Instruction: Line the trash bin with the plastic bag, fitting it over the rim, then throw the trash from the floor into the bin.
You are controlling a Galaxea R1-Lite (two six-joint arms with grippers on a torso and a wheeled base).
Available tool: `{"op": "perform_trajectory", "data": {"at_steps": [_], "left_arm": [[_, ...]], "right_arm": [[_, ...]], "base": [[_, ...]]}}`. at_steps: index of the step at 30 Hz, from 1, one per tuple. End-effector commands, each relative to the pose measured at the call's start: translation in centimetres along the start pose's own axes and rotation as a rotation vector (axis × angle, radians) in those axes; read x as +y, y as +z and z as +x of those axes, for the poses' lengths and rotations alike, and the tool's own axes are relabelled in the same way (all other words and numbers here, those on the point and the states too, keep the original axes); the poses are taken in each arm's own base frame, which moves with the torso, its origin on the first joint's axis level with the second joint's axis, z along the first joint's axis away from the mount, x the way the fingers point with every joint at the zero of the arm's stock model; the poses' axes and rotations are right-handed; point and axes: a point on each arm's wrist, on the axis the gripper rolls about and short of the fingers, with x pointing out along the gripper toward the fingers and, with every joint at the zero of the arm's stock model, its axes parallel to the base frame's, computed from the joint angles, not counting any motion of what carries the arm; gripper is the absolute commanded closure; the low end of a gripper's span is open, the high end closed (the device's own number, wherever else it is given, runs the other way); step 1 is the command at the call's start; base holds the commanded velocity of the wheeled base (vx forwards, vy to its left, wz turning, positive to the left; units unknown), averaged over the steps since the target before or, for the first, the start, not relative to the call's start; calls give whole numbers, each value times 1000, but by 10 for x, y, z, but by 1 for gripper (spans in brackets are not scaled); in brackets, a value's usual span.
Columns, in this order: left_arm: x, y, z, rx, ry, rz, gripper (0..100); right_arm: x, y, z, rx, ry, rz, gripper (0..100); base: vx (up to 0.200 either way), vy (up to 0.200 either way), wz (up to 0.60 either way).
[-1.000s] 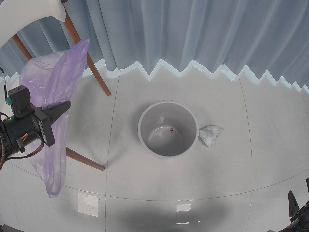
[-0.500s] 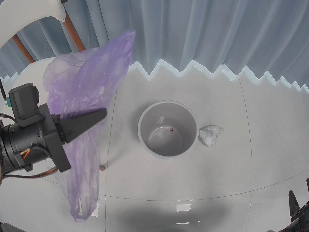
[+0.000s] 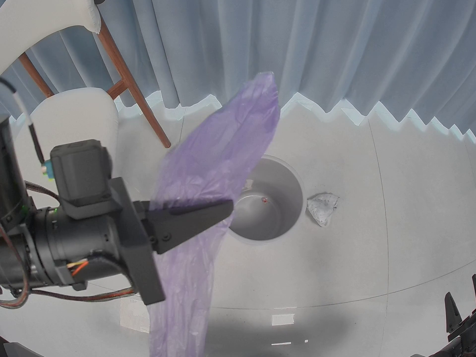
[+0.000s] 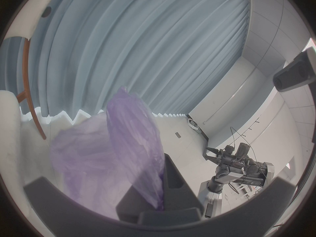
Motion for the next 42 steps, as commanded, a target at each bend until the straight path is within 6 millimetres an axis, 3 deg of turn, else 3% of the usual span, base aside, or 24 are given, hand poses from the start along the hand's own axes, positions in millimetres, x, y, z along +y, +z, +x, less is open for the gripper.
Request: {"op": "perform_trajectory", "data": {"at_steps": [1, 7, 8, 11, 14, 22, 28, 32, 42], "left_arm": [[25, -2, 37, 51, 82, -8, 100], [78, 2, 59, 69, 242, 65, 100], [78, 2, 59, 69, 242, 65, 100], [116, 10, 64, 31, 321, 134, 100], [131, 17, 60, -5, 308, 156, 100], [125, 20, 61, -15, 274, 165, 100], [97, -10, 77, 75, 172, 146, 100], [97, -21, 87, 94, 158, 144, 100], [99, -13, 90, 47, 185, 160, 100]], "right_arm": [[0, -5, 0, 1, 0, 0, 0], [0, -5, 0, 1, 0, 1, 0], [0, -5, 0, 1, 0, 1, 0], [0, -5, 0, 1, 0, 1, 0], [0, -5, 0, 1, 0, 1, 0], [0, -5, 0, 1, 0, 1, 0], [0, -5, 0, 1, 0, 1, 0], [0, -5, 0, 1, 0, 1, 0], [0, -5, 0, 1, -1, 1, 0]], "base": [[0, 0, 0], [0, 0, 0], [0, 0, 0], [0, 0, 0], [0, 0, 0], [0, 0, 0], [0, 0, 0], [0, 0, 0], [60, 0, 0]]}}
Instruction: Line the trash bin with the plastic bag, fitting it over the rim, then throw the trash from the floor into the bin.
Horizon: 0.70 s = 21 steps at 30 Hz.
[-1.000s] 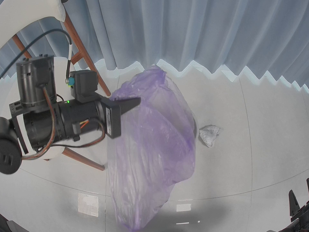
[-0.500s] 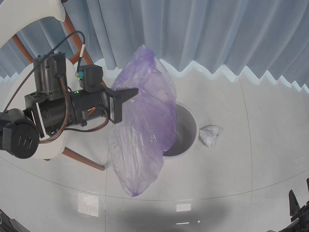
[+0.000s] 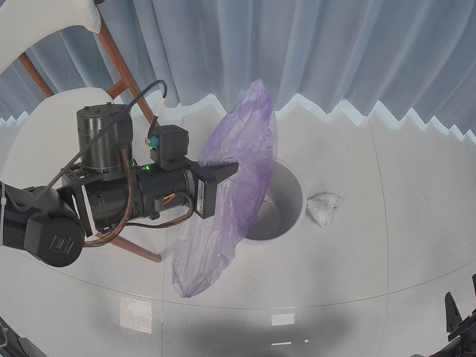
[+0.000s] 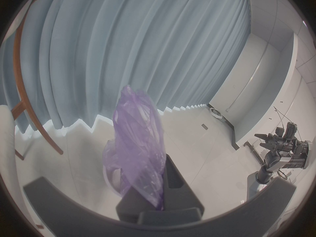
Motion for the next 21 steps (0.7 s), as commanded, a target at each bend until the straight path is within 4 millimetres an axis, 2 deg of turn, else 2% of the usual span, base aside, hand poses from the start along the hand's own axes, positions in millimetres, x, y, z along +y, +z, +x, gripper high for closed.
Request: {"op": "perform_trajectory", "data": {"at_steps": [1, 4, 12, 15, 18, 20, 21], "left_arm": [[-3, -1, 0, 19, -7, -2, 100], [-13, -1, 0, 24, -32, 1, 100], [-19, -5, 14, 39, -44, 4, 100], [-30, -2, 17, 32, -31, 13, 100], [-44, -6, 18, 55, 44, 20, 100], [-62, -19, 18, 98, 72, 23, 100], [-64, -22, 18, 109, 73, 24, 100]], "right_arm": [[0, -5, 0, 1, 1, 0, 0], [0, -5, 0, 1, -2, 1, 0], [0, -5, 0, 0, -8, 5, 0], [0, -5, 0, 0, -6, 5, 0], [0, -5, 0, 2, -6, -3, 0], [0, -6, 0, 5, -5, -11, 0], [0, -6, 0, 5, -5, -12, 0]], "base": [[200, 0, 0], [200, 0, 0], [200, 0, 0], [200, 0, 0], [0, 0, 0], [0, 0, 0], [0, 0, 0]]}}
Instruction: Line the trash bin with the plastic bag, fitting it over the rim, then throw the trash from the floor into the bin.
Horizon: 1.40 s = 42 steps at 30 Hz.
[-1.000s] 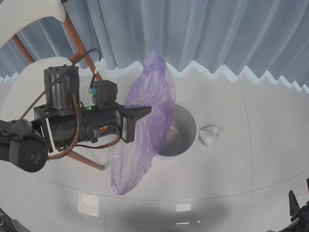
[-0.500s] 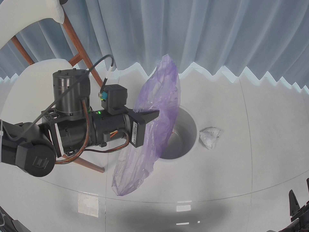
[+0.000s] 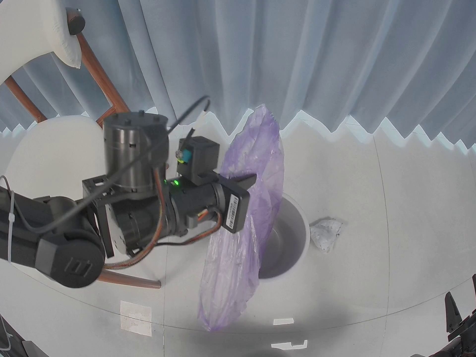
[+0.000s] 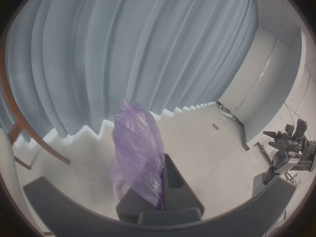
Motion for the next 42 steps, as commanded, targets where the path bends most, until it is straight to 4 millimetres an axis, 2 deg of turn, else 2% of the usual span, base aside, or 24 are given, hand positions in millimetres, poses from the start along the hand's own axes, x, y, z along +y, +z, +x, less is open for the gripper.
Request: {"op": "perform_trajectory", "data": {"at_steps": [1, 2, 7, 9, 14, 19, 20, 22, 23, 24, 26, 27, 28, 30, 31, 32, 34, 35, 36, 37, 39, 42], "left_arm": [[-29, -17, 0, 62, -11, 11, 100], [-44, -35, 1, 122, -19, 32, 100], [-57, -56, -6, 186, -42, 107, 100], [-57, -69, -13, 212, -24, 126, 100], [-52, -87, -28, 239, -5, 132, 100], [-48, -86, -29, 235, 8, 133, 100], [-36, -82, -28, 220, 39, 174, 100], [-29, -82, -30, 218, 56, 187, 100], [-27, -80, -31, 209, 64, 184, 100], [-27, -78, -31, 202, 65, 181, 100], [-27, -78, -31, 202, 65, 181, 100], [-27, -76, -30, 190, 66, 181, 100], [-27, -76, -30, 190, 66, 181, 100], [-29, -74, -29, 170, 56, 183, 100], [-30, -73, -28, 164, 56, 183, 100], [-30, -72, -27, 153, 57, 182, 100], [-30, -71, -28, 150, 57, 182, 100], [-30, -72, -29, 153, 55, 182, 100], [-30, -72, -29, 153, 55, 182, 100], [-30, -72, -29, 150, 56, 182, 100], [-31, -72, -28, 147, 54, 182, 100], [-31, -72, -27, 142, 55, 180, 100]], "right_arm": [[0, -6, 0, 4, 2, -11, 0], [0, -6, 0, 4, 3, -19, 0], [0, -6, 0, 4, 25, -46, 0], [1, -6, 0, 4, 45, -43, 0], [1, -5, 3, 41, 62, -45, 0], [1, -5, 0, 9, 57, -49, 0], [1, -5, 0, 2, 57, -53, 0], [1, -5, 0, 4, 57, -45, 0], [1, 1, -1, -11, 63, -30, 0], [1, 20, -2, -40, 83, 3, 0], [1, 20, -2, -40, 83, 3, 0], [4, 87, 27, -70, 197, 77, 0], [4, 87, 27, -70, 197, 77, 0], [11, 96, 52, 40, 351, 139, 0], [14, 99, 58, 72, 383, 163, 0], [22, 107, 73, 146, 431, 222, 0], [28, 110, 87, 221, 441, 293, 0], [36, 111, 103, 308, 436, 373, 0], [36, 111, 103, 308, 436, 373, 0], [44, 115, 122, 376, 442, 415, 0], [53, 118, 136, 414, 480, 408, 0], [76, 118, 151, 497, 581, 370, 0]], "base": [[0, 0, 0], [0, 0, 0], [0, 0, 0], [0, 0, 0], [0, 0, 0], [0, 0, 0], [0, 0, 0], [0, 0, 0], [0, 0, 0], [0, 0, 0], [0, 0, 0], [0, 0, 0], [0, 0, 0], [0, 0, 0], [0, 0, 0], [0, 0, 0], [0, 0, 0], [0, 0, 0], [0, 0, 0], [0, 0, 0], [0, 0, 0], [0, 0, 0]]}}
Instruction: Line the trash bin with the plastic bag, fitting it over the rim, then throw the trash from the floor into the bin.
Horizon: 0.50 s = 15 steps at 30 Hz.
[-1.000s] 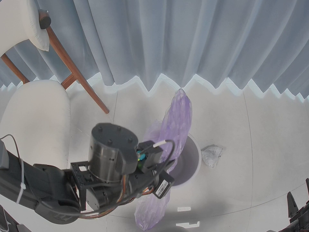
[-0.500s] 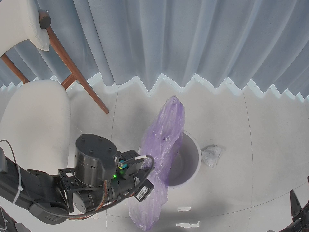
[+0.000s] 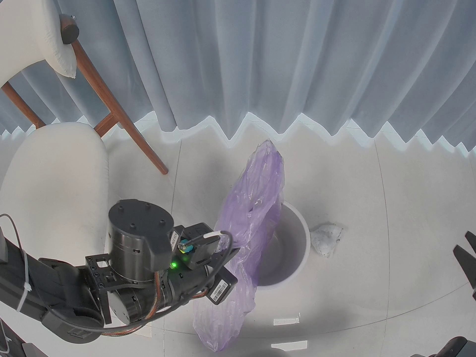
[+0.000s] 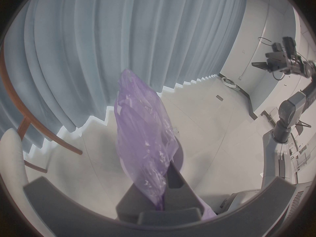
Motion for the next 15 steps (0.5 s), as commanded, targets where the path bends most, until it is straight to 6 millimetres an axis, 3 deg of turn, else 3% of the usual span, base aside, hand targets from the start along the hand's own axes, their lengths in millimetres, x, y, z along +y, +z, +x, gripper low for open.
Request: {"op": "perform_trajectory", "data": {"at_steps": [1, 2, 3, 5, 15], "left_arm": [[-1, 5, 2, -35, -1, -1, 100], [-1, 5, 2, -35, -1, -1, 100], [-1, 5, 2, -39, -1, -2, 100], [-2, 3, 3, -35, -1, -1, 100], [-7, -6, -2, -7, -23, 8, 100]], "right_arm": [[38, 17, 127, 452, 217, 179, 0], [39, 14, 129, 464, 215, 176, 0], [38, 0, 145, 537, 194, 164, 0], [39, -9, 164, 578, 181, 146, 0], [44, -39, 269, 531, 175, 112, 0]], "base": [[0, 0, 0], [0, 0, 0], [0, 0, 0], [0, 0, 0], [0, 0, 0]]}}
